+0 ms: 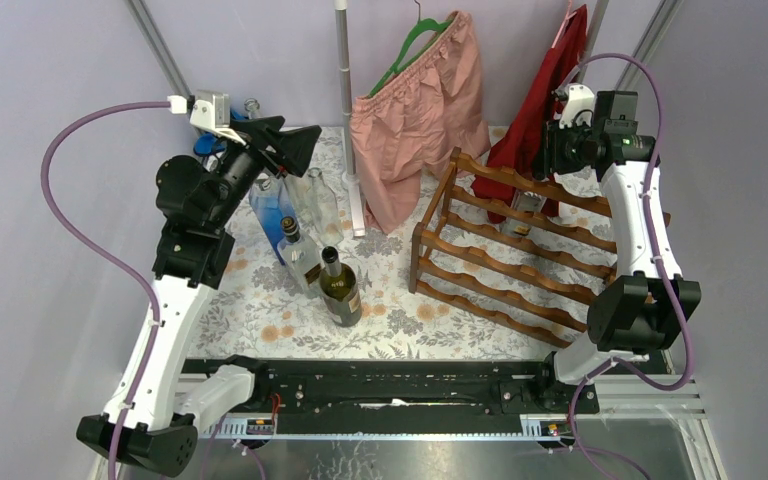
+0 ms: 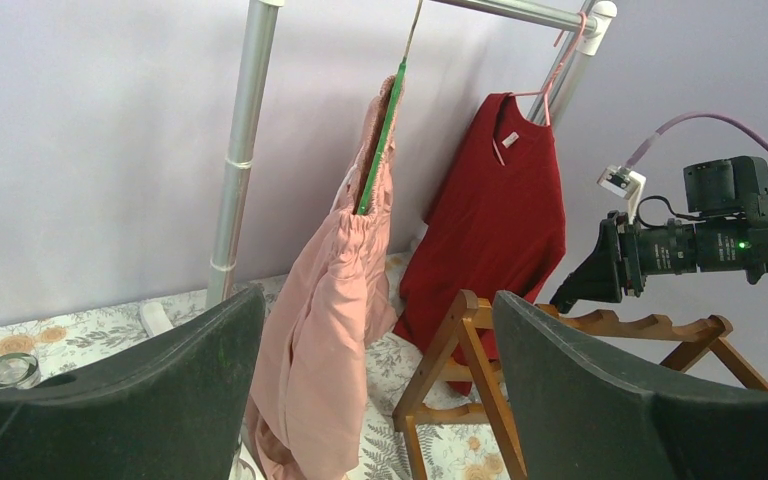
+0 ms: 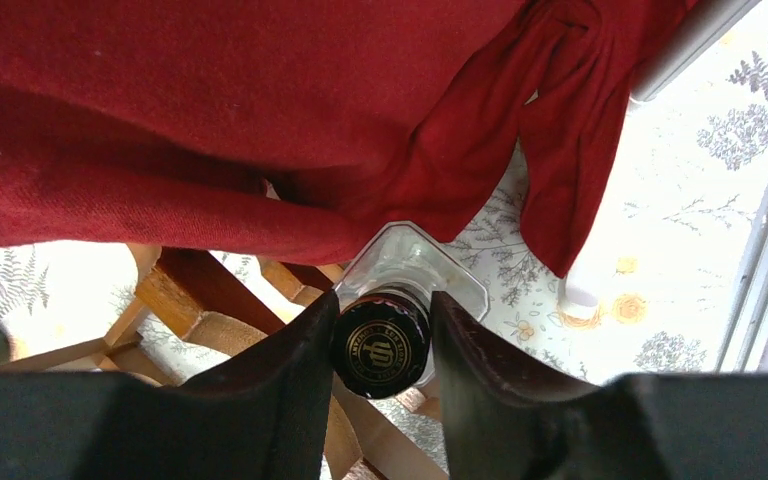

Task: Put the wine bottle on the wine rack
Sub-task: Pick up the wine bottle from the center of the board.

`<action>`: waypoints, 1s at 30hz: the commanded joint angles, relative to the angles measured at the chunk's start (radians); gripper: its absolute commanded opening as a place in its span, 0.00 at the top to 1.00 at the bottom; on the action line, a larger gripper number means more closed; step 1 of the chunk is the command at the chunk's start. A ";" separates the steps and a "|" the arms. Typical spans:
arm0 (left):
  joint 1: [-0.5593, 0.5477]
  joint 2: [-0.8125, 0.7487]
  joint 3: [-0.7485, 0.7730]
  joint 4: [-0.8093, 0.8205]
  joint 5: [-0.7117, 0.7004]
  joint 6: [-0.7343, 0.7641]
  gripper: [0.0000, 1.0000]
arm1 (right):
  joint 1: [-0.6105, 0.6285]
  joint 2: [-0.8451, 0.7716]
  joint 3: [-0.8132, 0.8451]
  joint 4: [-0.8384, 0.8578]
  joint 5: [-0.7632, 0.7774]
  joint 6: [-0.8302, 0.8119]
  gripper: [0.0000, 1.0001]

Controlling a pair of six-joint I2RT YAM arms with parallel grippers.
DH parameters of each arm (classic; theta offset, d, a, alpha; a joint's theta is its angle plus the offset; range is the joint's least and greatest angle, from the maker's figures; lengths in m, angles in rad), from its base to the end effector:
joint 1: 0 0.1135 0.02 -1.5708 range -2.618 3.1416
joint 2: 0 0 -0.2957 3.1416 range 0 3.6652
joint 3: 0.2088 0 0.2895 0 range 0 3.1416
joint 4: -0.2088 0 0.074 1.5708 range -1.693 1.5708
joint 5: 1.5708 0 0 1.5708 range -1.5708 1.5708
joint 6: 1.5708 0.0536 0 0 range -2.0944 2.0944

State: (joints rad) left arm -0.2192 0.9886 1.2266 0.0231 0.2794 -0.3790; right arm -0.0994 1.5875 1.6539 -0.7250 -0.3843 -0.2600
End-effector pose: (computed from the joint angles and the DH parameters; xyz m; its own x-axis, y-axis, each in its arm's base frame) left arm 0.2308 -0.0666 0.5180 0.0605 -0.3778 -0.9239 0.5290 0.7970 -0.2913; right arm 0.4014 -0.0198 0.4121 -0.5363 -0.1860 -0.8233 -0.3528 0.9355 0.0184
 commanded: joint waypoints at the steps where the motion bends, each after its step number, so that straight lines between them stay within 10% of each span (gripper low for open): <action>1: -0.004 0.005 0.004 0.057 -0.017 -0.007 0.10 | -0.002 0.006 0.042 0.031 -0.031 0.004 0.59; 9: -0.004 0.020 0.014 0.062 -0.017 -0.012 0.11 | -0.001 -0.051 0.021 0.081 -0.085 -0.057 1.00; 30: -0.005 0.055 0.059 0.077 -0.008 -0.027 0.12 | 0.276 0.083 0.241 0.285 -0.158 -0.176 1.00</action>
State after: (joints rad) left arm -0.2192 1.0534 1.2499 0.0311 0.2802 -0.3927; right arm 0.1169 1.6409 1.7569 -0.5991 -0.5083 -0.4507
